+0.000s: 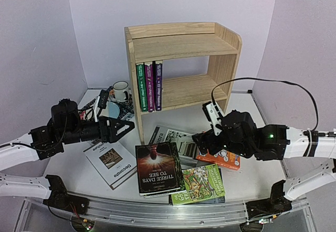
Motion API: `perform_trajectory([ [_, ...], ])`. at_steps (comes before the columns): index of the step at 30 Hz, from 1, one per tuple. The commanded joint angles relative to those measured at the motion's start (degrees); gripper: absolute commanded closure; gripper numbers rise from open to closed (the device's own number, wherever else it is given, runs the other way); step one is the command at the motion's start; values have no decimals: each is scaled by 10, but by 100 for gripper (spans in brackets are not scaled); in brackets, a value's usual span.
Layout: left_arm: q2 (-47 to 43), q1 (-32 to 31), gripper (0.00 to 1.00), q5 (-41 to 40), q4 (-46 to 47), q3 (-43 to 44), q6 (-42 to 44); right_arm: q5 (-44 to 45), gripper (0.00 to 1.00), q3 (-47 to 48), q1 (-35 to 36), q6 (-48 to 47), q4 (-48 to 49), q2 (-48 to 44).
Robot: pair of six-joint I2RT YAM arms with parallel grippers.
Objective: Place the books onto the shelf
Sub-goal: Pick up the book from the book pile.
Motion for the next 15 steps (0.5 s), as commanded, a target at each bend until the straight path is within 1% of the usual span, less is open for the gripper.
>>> perform_trajectory([
  [1,-4,-1,6,11,19,-36,-43,-51,5,-29,3,83,-131,-45],
  [2,-1,-1,6,11,20,-44,-52,-63,4,-31,3,94,-148,-48],
  [5,8,-1,6,13,21,-68,-80,-103,6,-33,3,128,-181,-44],
  [8,16,-2,6,25,24,-92,-127,-157,11,-32,3,179,-209,-23],
  [10,21,-1,7,38,29,-111,-155,-194,12,-34,3,219,-217,-6],
  [12,26,-2,8,50,32,-131,-182,-230,14,-42,3,257,-215,10],
  [15,35,-6,9,72,55,-165,-222,-294,17,-49,3,305,-161,44],
])
